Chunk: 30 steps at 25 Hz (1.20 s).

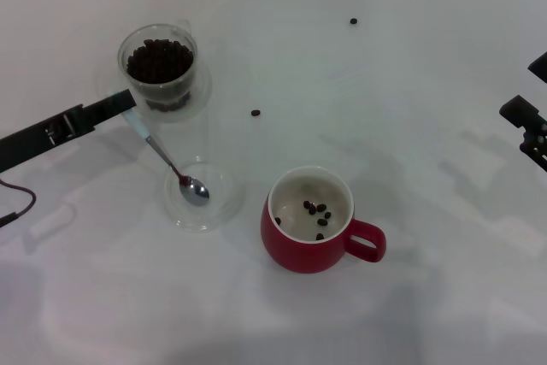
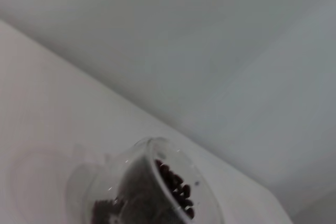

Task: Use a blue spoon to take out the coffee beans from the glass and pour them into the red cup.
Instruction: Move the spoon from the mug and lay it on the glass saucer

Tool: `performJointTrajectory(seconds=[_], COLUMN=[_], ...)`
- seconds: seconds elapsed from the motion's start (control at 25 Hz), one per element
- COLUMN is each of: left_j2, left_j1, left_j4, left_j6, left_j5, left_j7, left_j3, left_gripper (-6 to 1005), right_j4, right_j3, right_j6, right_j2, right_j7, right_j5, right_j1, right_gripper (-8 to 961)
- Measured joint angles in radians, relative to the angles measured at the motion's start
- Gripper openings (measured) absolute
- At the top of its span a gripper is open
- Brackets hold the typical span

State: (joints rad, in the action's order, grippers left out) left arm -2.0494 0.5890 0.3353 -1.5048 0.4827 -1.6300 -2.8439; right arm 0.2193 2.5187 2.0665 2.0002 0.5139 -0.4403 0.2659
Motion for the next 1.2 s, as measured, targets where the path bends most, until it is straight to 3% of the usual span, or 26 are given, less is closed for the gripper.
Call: performJointTrajectory(seconds=[0.28, 0.8, 1.2], left_j2=[-0.013, -0.014, -0.011], left_j1=[0.011, 0.004, -0.022], left_j4=[-0.020, -0.080, -0.075], left_j6=[0.060, 0.092, 0.123], left_j5=[-0.034, -0.050, -0.032], left_j7=[-0.006, -0.007, 0.007], left_j3=[0.000, 0.000, 0.002], left_gripper=[123, 131, 386], right_j4=[-0.003, -0.003, -0.001], right_j3=[0.000, 0.000, 0.000], right_j6=[0.001, -0.014, -0.037], right_j2=[0.000, 0.000, 0.000], right_j7=[0.001, 0.001, -0.004], right_j5=[0.000, 0.000, -0.010], right_j1=[0.000, 0.006, 0.009], right_gripper=[588, 588, 587])
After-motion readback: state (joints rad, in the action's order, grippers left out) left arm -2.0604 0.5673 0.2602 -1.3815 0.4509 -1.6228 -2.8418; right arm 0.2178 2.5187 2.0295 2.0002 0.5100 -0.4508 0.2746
